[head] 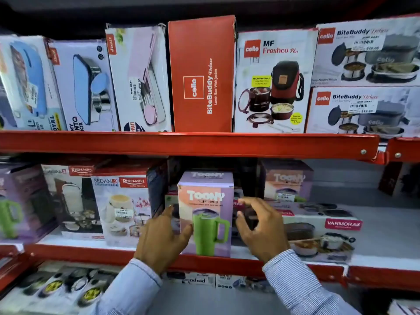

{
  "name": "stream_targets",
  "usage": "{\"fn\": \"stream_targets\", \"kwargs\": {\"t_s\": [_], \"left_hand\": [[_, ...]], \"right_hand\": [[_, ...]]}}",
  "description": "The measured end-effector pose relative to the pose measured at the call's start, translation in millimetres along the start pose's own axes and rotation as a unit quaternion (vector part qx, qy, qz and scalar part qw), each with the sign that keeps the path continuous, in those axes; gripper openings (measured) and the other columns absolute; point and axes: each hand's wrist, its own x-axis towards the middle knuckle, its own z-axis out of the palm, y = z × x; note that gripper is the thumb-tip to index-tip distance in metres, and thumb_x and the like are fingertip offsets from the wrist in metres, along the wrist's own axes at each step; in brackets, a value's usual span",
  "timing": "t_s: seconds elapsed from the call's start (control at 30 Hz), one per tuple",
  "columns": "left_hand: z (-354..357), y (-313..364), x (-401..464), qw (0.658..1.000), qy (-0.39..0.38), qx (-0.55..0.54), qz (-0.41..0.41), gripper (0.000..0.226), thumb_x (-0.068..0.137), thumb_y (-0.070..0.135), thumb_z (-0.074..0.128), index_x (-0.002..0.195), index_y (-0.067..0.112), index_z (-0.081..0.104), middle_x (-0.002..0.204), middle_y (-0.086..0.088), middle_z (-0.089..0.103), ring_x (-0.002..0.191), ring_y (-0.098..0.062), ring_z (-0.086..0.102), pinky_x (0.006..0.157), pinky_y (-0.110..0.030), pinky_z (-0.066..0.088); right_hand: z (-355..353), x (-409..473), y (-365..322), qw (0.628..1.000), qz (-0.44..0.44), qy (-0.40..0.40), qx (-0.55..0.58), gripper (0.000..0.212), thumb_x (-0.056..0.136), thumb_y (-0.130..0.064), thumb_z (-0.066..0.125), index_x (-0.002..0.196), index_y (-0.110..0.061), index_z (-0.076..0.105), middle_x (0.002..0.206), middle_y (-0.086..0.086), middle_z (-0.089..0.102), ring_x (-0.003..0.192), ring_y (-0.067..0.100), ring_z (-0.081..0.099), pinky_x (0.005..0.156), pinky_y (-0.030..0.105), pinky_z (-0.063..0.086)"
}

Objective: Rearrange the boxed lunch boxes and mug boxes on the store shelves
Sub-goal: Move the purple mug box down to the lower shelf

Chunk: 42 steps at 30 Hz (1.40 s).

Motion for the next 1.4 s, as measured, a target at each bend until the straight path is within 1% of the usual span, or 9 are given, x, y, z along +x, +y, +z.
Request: {"fn": "stream_targets", "kwargs": {"t_s": [0.1, 0.23, 0.33, 0.5, 0.63, 0.77, 1.0, 1.1, 1.4], "left_hand": [[16, -4, 5, 0.993, -0.060, -0.088, -0.061, 0.037, 0.081, 0.041, 0.071, 0.104, 0.015, 0.059, 0.090, -0.009, 0.075, 0.084, -0.032, 0.070, 0.069, -0.033, 0.051], [27, -5, 3, 0.984, -0.036, -0.159, -0.078, 0.033, 0.079, 0.032, 0.077, 0.092, 0.020, 0.049, 0.080, 0.002, 0.062, 0.084, -0.025, 0.069, 0.061, -0.025, 0.043], [20, -1, -4, 0.973, -0.003, -0.225, -0.057, 0.037, 0.075, 0.030, 0.081, 0.105, 0.018, 0.061, 0.085, 0.010, 0.072, 0.083, -0.011, 0.073, 0.071, -0.029, 0.061], [-9, 16, -36, 0.948, 0.063, -0.310, 0.012, 0.045, 0.073, 0.028, 0.084, 0.113, 0.017, 0.066, 0.093, 0.008, 0.079, 0.086, -0.004, 0.074, 0.081, -0.034, 0.063], [-19, 17, -79, 0.955, 0.085, -0.275, 0.070, 0.050, 0.068, 0.034, 0.086, 0.109, 0.012, 0.068, 0.094, 0.012, 0.076, 0.080, 0.006, 0.072, 0.069, -0.013, 0.058], [0, 8, -125, 0.964, 0.063, -0.244, 0.086, 0.047, 0.066, 0.040, 0.086, 0.099, 0.010, 0.070, 0.088, 0.024, 0.066, 0.081, 0.020, 0.064, 0.072, 0.002, 0.045], [89, -32, -181, 0.962, -0.133, -0.235, -0.042, 0.057, 0.066, 0.055, 0.080, 0.113, 0.031, 0.060, 0.093, 0.023, 0.072, 0.079, 0.006, 0.070, 0.071, -0.011, 0.057], [135, -45, -190, 0.948, -0.204, -0.223, -0.103, 0.054, 0.070, 0.043, 0.082, 0.112, 0.037, 0.049, 0.096, 0.014, 0.073, 0.081, -0.006, 0.074, 0.075, -0.027, 0.062], [193, -58, -199, 0.926, -0.271, -0.203, -0.169, 0.046, 0.079, 0.014, 0.075, 0.117, 0.020, 0.050, 0.111, -0.003, 0.074, 0.093, -0.027, 0.074, 0.082, -0.034, 0.061]], "right_hand": [[18, -3, 4, 0.986, 0.131, -0.078, 0.071, 0.060, 0.076, -0.045, 0.065, 0.128, -0.016, 0.057, 0.117, 0.005, 0.071, 0.098, 0.016, 0.066, 0.088, 0.028, 0.052], [31, -6, 9, 0.967, 0.180, -0.104, 0.150, 0.065, 0.074, -0.048, 0.070, 0.132, -0.021, 0.055, 0.126, 0.000, 0.068, 0.114, 0.013, 0.063, 0.099, 0.042, 0.053], [22, -10, 6, 0.967, 0.167, -0.054, 0.183, 0.052, 0.080, -0.029, 0.075, 0.129, -0.020, 0.059, 0.120, -0.003, 0.071, 0.109, 0.008, 0.066, 0.097, 0.039, 0.055], [-13, -36, -9, 0.962, 0.098, 0.021, 0.254, 0.049, 0.076, -0.025, 0.078, 0.122, -0.024, 0.063, 0.110, -0.006, 0.075, 0.102, 0.009, 0.070, 0.087, 0.036, 0.059], [-37, -76, -10, 0.979, 0.020, 0.044, 0.197, 0.043, 0.073, -0.030, 0.074, 0.113, -0.019, 0.064, 0.111, 0.000, 0.071, 0.103, 0.009, 0.068, 0.086, 0.030, 0.057], [-37, -128, 6, 0.986, 0.042, 0.023, 0.161, 0.047, 0.072, -0.031, 0.074, 0.110, -0.003, 0.066, 0.102, 0.010, 0.071, 0.092, 0.018, 0.071, 0.071, 0.037, 0.062], [9, -202, 65, 0.969, 0.149, -0.117, 0.160, 0.046, 0.075, -0.019, 0.076, 0.118, -0.021, 0.061, 0.113, -0.001, 0.069, 0.104, 0.010, 0.067, 0.079, 0.034, 0.062], [34, -221, 85, 0.949, 0.214, -0.166, 0.164, 0.053, 0.078, -0.016, 0.076, 0.118, -0.041, 0.053, 0.119, -0.002, 0.065, 0.106, 0.002, 0.064, 0.079, 0.017, 0.058], [78, -248, 122, 0.901, 0.327, -0.237, 0.160, 0.043, 0.084, -0.017, 0.069, 0.115, -0.037, 0.048, 0.117, -0.006, 0.061, 0.113, 0.016, 0.063, 0.072, 0.007, 0.053]]}}
